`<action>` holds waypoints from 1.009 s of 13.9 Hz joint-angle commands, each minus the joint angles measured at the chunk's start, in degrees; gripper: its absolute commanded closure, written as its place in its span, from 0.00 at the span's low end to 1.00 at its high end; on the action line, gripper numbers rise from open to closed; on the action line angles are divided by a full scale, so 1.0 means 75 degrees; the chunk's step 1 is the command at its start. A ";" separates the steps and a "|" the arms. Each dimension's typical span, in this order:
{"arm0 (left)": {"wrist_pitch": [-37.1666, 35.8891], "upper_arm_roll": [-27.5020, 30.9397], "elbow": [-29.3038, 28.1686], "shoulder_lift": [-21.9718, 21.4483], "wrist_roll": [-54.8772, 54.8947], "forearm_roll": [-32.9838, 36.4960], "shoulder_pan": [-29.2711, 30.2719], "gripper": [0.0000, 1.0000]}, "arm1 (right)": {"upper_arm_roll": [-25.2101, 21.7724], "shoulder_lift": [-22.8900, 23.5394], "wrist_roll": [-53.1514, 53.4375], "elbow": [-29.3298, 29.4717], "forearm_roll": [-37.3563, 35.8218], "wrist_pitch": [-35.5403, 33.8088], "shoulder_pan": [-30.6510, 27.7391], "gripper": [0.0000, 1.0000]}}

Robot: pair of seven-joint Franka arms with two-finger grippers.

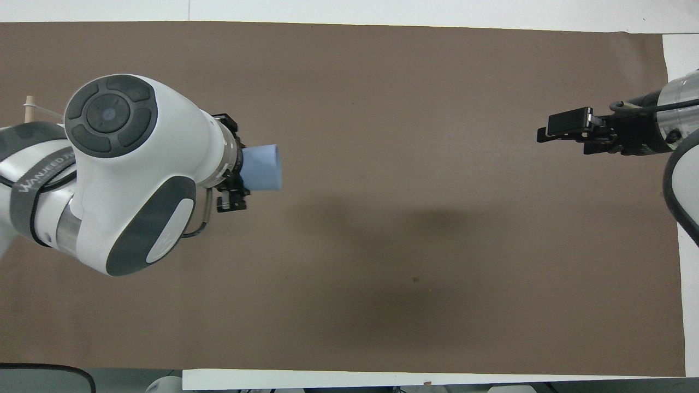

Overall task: Hang cup on cup holder
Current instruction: 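Carry the cup with the left gripper over the acrylic rack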

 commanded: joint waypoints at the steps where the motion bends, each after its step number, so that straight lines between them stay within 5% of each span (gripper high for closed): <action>1: -0.0446 -0.0015 0.0147 -0.0026 -0.0004 0.2227 0.0340 0.64 | 0.0115 0.0027 -0.0050 0.1048 -0.1376 -0.1392 -0.0018 0.01; 5: -0.0678 -0.0003 0.0112 0.0230 0.1104 0.4856 0.1020 0.64 | 0.0068 0.0004 -0.0132 0.2034 -0.1639 -0.2965 -0.0088 0.01; 8: -0.1218 -0.0003 0.0147 0.0699 0.1997 0.6508 0.1208 0.64 | -0.0131 -0.0008 -0.0400 0.2083 -0.1557 -0.3271 -0.0392 0.01; 14: -0.0904 -0.0015 0.0124 0.1554 0.2983 0.8080 0.1315 0.67 | -0.0049 0.0004 -0.0623 0.2025 -0.1557 -0.3273 -0.0685 0.01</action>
